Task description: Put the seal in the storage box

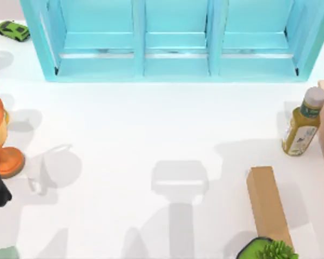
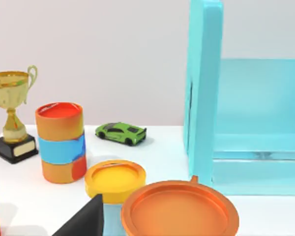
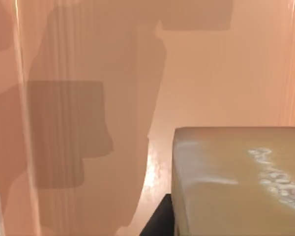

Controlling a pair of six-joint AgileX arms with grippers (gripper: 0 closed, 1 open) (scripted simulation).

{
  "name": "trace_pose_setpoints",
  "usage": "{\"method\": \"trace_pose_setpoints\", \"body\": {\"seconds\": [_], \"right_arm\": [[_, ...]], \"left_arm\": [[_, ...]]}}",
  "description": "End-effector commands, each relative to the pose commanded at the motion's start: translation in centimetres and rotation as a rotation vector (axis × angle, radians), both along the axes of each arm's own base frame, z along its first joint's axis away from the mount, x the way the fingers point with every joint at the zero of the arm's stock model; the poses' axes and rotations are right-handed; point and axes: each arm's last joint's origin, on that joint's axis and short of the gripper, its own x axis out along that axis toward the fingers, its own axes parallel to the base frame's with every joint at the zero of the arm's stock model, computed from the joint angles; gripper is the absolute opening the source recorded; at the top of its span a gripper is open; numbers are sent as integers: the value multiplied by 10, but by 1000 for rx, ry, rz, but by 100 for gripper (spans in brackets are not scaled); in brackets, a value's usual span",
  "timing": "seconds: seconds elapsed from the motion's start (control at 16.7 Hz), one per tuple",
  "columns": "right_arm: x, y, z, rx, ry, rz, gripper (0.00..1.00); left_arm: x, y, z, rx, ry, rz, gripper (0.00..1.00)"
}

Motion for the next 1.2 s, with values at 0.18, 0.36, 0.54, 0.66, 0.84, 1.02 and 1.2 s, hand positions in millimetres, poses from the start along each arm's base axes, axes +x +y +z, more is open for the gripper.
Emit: {"method": "trace_pose_setpoints", "body": {"seconds": [0.18,0.36,0.54,0.66,0.84,1.02,1.2], "right_arm": [[1,1,-1,2,3,2,0],[2,1,-12,4,7,5,0],[6,0,-39,1,-3,2,0],[6,0,-57,0,-4,0,0],[5,1,-65,0,0,0,0],[5,1,-65,0,0,0,8],[5,1,-65,0,0,0,30]], "left_arm": [[0,0,0,0,0,0,100],[0,0,0,0,0,0,100],[0,0,0,0,0,0,100],[0,0,0,0,0,0,100],[0,0,0,0,0,0,100],[0,0,0,0,0,0,100],[0,0,0,0,0,0,100]]}}
